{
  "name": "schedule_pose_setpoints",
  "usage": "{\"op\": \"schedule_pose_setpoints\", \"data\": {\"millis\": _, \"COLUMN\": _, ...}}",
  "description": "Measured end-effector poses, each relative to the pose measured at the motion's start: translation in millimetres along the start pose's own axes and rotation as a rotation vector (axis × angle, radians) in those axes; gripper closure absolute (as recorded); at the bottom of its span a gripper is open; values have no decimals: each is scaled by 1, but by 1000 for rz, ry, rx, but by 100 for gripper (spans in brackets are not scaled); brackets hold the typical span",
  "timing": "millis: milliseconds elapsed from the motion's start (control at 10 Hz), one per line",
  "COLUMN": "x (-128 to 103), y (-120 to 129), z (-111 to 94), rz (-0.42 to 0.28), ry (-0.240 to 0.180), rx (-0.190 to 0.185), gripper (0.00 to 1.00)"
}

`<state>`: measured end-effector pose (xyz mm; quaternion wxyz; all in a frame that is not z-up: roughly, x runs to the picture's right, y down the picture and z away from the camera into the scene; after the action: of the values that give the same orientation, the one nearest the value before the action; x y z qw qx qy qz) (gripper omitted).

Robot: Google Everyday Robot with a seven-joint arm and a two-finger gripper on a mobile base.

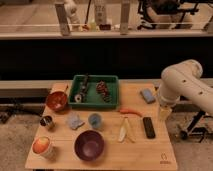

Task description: Wipe tray with sponge

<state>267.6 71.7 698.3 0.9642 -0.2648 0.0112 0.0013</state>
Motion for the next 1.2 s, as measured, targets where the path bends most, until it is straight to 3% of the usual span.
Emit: {"op": "schedule_pose_setpoints", "data": {"millis": 1200, "x": 5, "y": -35, "z": 8, "rz": -68, "ry": -12, "rx": 51, "gripper": 20}}
